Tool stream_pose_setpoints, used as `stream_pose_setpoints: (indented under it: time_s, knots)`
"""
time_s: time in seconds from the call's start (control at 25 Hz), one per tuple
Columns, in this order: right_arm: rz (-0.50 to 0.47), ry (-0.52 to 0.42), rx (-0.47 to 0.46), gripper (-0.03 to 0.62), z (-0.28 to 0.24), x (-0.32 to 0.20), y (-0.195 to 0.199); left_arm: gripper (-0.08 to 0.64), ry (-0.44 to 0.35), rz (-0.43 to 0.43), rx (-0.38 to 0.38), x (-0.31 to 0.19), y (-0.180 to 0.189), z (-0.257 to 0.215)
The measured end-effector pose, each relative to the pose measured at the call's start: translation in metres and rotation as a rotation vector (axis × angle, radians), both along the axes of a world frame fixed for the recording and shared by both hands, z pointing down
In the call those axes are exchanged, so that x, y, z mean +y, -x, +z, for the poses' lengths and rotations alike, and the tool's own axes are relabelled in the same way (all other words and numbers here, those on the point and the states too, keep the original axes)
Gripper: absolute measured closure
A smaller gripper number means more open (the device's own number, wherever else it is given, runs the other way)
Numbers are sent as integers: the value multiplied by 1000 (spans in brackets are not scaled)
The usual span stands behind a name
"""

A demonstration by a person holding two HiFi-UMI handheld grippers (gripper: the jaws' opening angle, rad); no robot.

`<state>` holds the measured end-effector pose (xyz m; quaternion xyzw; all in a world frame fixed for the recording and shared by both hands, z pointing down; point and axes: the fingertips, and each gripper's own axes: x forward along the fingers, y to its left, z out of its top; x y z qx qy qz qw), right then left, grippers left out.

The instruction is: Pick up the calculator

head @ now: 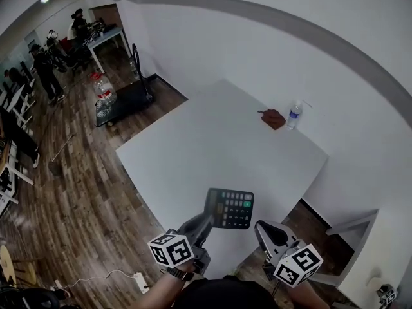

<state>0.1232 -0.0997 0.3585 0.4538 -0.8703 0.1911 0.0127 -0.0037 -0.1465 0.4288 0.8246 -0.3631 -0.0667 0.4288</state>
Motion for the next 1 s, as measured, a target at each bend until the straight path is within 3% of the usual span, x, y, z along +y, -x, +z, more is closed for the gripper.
stream_pose_setpoints:
  time_s: [0.44, 1.0]
  knots:
    - [-4, -105, 16, 578, -37, -1, 5, 514, -176, 11, -5, 18, 6, -69]
    - [25, -195, 65, 578, -59, -2, 2, 514, -355, -8, -61, 27, 13, -105]
